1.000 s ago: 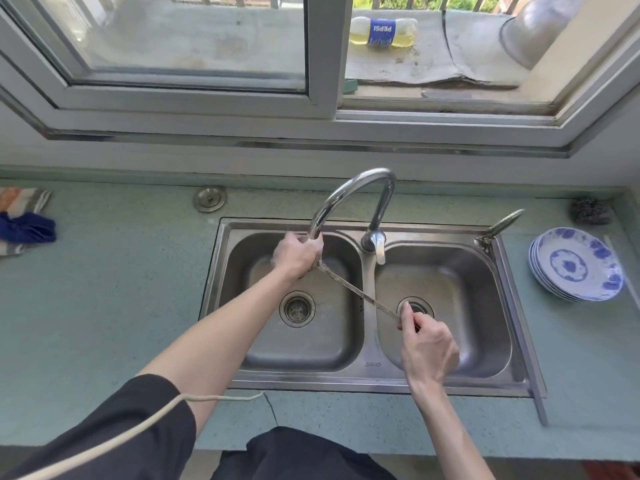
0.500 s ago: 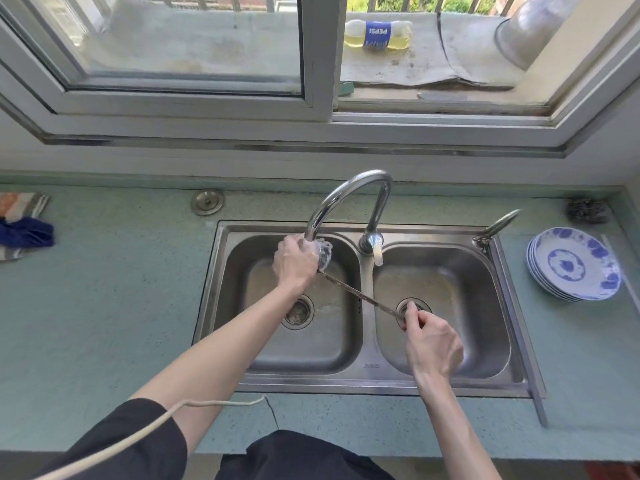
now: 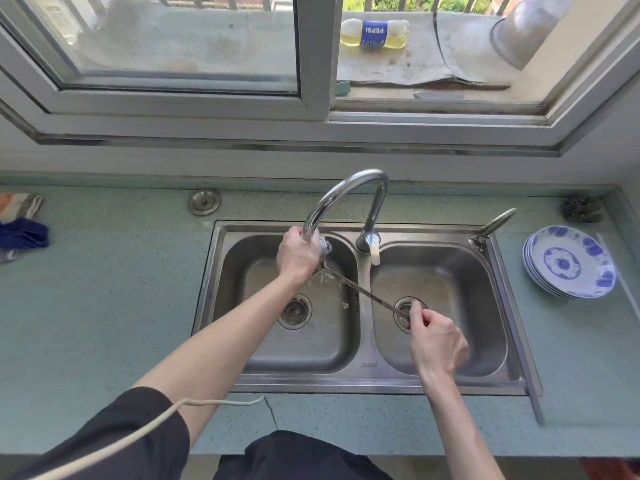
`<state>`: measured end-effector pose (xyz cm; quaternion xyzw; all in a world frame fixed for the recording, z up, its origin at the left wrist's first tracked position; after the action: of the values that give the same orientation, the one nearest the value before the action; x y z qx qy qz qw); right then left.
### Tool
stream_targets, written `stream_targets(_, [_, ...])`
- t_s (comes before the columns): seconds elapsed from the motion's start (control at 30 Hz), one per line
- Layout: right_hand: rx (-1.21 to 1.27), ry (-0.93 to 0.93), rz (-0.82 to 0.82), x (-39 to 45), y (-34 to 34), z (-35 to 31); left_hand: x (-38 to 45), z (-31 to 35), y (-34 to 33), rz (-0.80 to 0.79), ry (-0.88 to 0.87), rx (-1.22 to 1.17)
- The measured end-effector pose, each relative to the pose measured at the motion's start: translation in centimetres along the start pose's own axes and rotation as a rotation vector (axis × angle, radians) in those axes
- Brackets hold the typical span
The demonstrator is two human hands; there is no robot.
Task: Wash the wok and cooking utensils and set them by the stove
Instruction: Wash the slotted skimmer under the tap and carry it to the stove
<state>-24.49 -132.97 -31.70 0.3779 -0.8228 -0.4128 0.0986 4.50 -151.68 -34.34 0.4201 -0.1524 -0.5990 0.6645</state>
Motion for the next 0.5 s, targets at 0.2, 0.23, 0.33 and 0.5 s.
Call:
stream_targets(0.2, [-0.056,0.011,-0.065,0.4,-0.4,-0.5,0.6,-1.9,0.7,-0.016,0.082,0.026])
stream_targets(0.23, [-0.051,0.009,-0.078,0.6,-0.6,-0.3,1.2,-2.7,1.1,0.004,0.114,-0.038])
stream_targets(0.33, [-0.034,0.006,-0.104,0.8,-1.0,0.2,2.3,-4.6,1.6,0.059,0.234,-0.310])
stream_targets(0.5, [-0.047,0.016,-0.083,1.8,-0.5,0.4,1.8,-6.8,-1.1,-0.192,0.483,-0.687])
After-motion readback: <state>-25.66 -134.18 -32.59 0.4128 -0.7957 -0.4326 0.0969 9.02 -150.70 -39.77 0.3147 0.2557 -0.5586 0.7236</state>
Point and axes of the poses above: each hand's wrist, its own x-axis towards the middle knuckle, its own y-axis out of the back of the hand, z = x × y, the point moved 9 cm from there along x, towards the middle knuckle, and after that the axes turned 10 degrees about x, right-handed, at the moved point
